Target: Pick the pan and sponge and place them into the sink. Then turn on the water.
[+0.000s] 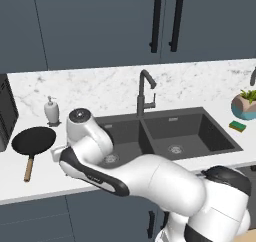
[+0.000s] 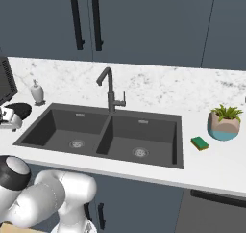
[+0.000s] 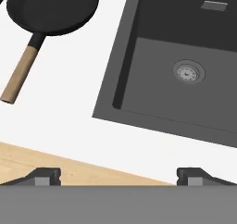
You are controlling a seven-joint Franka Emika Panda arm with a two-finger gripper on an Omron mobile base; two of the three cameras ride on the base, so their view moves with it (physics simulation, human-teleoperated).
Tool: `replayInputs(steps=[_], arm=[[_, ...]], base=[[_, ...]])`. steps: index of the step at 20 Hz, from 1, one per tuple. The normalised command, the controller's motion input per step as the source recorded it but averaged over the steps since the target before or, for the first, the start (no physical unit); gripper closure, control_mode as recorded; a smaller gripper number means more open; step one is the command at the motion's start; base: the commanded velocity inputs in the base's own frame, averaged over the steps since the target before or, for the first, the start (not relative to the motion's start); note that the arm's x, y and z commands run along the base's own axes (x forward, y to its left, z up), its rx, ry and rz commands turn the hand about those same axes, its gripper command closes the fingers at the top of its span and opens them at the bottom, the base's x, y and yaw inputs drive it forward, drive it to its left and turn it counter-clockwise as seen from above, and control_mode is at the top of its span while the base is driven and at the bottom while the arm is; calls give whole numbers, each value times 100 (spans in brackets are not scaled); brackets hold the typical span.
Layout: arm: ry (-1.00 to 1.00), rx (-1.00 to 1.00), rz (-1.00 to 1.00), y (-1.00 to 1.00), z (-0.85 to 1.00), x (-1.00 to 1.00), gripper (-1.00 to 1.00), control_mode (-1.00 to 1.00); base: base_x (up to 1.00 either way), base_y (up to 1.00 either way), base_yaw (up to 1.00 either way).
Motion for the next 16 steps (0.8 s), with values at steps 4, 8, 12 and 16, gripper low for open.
replayInputs(steps=[4,8,12,16], arm=[[-1,9,3,37,-25,0,-100,-100],[-7,8,4,43,-8,0,-100,-100],[-7,6,2,45,-4,0,-100,-100],[-1,4,0,41,-6,0,-100,-100]], base=[[0,0,0],[0,0,0],[0,0,0],[0,0,0]])
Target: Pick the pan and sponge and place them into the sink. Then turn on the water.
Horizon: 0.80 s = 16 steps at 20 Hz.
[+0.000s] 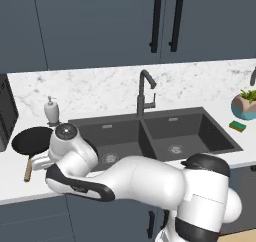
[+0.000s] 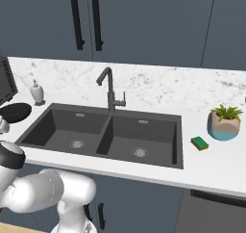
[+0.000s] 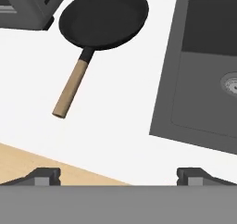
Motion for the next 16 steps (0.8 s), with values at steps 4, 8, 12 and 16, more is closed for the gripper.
replayInputs(steps=[4,8,12,16], arm=[[0,3,1,38,-5,0,-100,-100],[1,0,0,33,-1,0,-100,-100],[6,0,0,35,-7,0,-100,-100],[6,0,0,25,-21,0,-100,-100]], base=[[0,0,0],[0,0,0],[0,0,0],[0,0,0]])
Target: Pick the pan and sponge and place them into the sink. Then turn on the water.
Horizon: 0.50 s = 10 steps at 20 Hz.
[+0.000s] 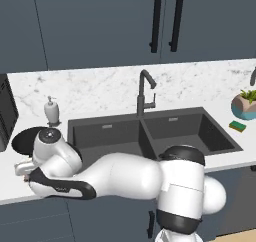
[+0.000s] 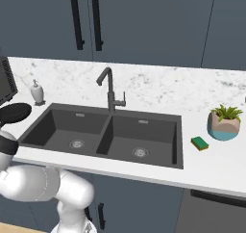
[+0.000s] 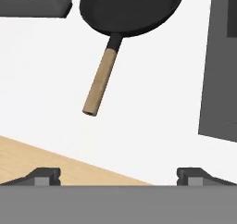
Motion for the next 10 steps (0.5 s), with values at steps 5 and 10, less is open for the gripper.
replayInputs(steps=[5,10], arm=[[1,0,0,8,-27,16,-100,-100],[0,0,0,3,-22,37,-100,-100]], base=[[0,0,0],[0,0,0]])
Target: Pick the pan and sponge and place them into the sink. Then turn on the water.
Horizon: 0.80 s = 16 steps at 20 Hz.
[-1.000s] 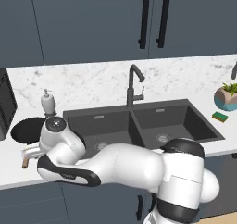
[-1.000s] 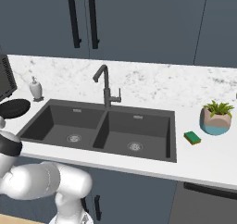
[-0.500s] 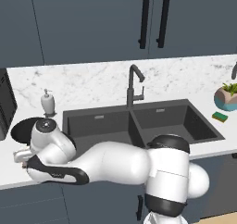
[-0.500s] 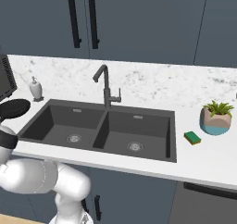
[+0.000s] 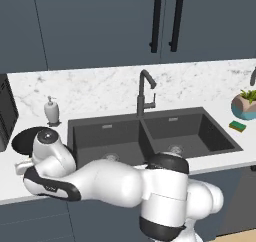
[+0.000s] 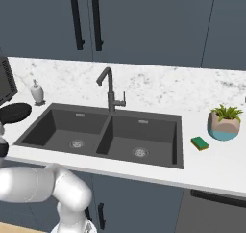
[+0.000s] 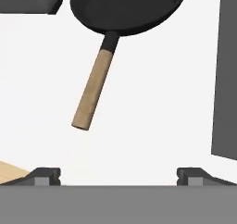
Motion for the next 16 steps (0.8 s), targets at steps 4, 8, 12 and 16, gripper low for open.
replayInputs(steps=[4,8,12,16], arm=[[0,0,0,12,-19,41,-100,-100],[0,0,0,24,-17,41,-100,-100],[0,0,0,36,-15,39,-100,-100],[3,0,0,26,-27,18,-100,-100]], base=[[0,0,0],[0,0,0],[0,0,0],[0,0,0]])
